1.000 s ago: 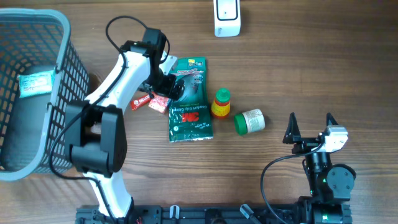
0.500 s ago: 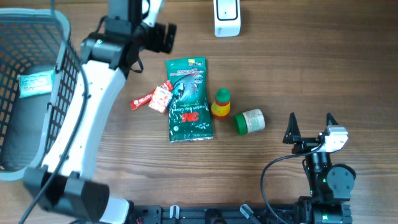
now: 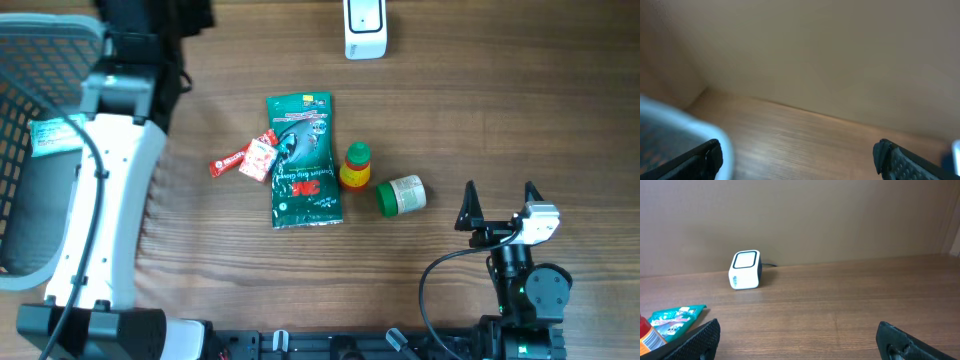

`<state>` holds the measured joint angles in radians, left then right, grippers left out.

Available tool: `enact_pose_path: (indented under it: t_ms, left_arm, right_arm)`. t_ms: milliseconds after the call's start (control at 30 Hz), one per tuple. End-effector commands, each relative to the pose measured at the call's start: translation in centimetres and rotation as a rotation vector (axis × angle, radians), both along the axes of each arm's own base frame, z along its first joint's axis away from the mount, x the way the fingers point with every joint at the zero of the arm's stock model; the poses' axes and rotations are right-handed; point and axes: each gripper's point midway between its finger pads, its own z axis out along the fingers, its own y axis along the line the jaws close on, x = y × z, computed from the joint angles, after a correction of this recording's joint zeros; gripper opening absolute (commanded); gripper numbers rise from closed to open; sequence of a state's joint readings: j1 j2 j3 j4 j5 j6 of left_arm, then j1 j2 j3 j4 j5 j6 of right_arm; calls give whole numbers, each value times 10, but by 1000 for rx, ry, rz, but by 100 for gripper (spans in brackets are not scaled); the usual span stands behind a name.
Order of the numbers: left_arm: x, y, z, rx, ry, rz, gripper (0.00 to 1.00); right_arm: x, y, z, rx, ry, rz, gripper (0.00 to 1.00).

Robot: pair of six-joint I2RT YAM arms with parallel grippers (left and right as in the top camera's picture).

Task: Scan the item barcode
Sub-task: 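Move the left gripper back into the basket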

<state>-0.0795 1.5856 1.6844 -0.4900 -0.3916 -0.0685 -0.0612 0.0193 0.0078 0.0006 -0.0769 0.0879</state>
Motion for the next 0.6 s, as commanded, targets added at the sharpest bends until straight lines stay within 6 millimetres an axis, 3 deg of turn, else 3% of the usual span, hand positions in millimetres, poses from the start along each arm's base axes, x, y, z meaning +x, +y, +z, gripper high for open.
enact_pose_path:
  t_ms: [0,167,300,567]
  left_arm:
    - [-15,62,16,-216,-139,258,100]
    - [-32,124,15,-364,-233,452,100]
    - [-54,165,1,-461,-253,604,100]
    - [-132,242,-60,-781,-284,1071,100]
  right_arm:
    - [0,-3,0,-8,-2,-16,100]
    - [0,-3,0,-7,-2,-16,100]
    - [0,-3,0,-8,-2,-16,100]
    - [0,-3,0,-7,-2,-16,100]
